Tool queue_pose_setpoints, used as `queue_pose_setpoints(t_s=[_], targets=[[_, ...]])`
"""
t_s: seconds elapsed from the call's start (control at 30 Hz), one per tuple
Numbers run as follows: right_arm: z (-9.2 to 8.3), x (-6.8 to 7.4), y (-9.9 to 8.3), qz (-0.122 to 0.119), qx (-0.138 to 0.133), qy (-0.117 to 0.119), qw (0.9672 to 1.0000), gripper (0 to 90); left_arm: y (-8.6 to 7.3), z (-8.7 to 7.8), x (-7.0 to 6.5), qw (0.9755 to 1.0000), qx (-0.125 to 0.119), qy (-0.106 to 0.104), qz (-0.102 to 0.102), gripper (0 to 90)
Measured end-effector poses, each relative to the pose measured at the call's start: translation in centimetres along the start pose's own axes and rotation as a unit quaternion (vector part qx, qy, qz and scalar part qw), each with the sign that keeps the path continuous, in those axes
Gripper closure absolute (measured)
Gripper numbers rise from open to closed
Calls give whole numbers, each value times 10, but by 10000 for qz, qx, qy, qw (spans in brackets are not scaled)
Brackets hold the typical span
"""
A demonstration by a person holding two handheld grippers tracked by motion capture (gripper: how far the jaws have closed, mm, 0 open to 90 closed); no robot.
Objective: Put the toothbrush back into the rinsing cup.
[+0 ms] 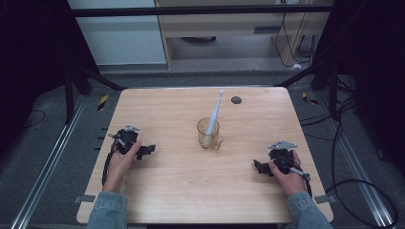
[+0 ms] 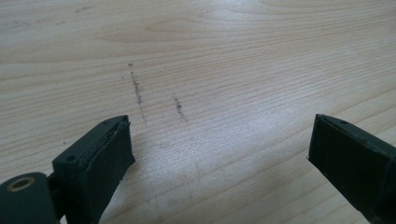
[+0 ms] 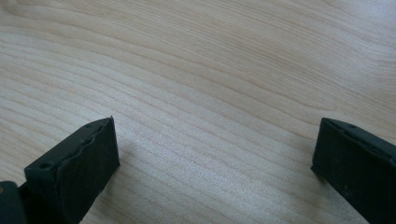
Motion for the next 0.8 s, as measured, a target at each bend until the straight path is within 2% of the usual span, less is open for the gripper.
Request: queue_pose_setpoints(t_s=[0.2, 0.4, 0.47, 0.53, 0.57, 0.6, 0.8], targets=[[0, 0, 0, 0, 0, 1, 10000, 5, -2, 6, -1, 9999, 30, 96, 51, 55], [0, 0, 0, 13, 3, 13, 10000, 5, -2, 10, -2, 9998, -52, 163, 131, 42], [0, 0, 0, 1, 1, 1, 10000, 5, -2, 12, -3, 9995, -156, 238, 158, 34], [0, 0, 0, 2, -1, 4, 10000, 5, -4, 15, -1, 9984, -231, 421, 288, 34], [0, 0, 0, 1, 0, 1, 10000, 5, -4, 17, 0, 9979, -364, 452, 300, 22], [0, 0, 0, 3, 0, 4, 10000, 5, -4, 17, 0, 9979, -370, 449, 294, 0], [0, 0, 0, 4, 2, 1, 10000, 5, -4, 17, 0, 9979, -361, 443, 289, 0]])
Point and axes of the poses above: each handheld gripper's, and its own axes: z roughly forward along the jaws, y roughly out of its top, x roughly to its left, the point moved 4 cm from there along z, roughly forward along the jaws, and after that the axes turned 6 degrees about x, right-handed, at the moved point
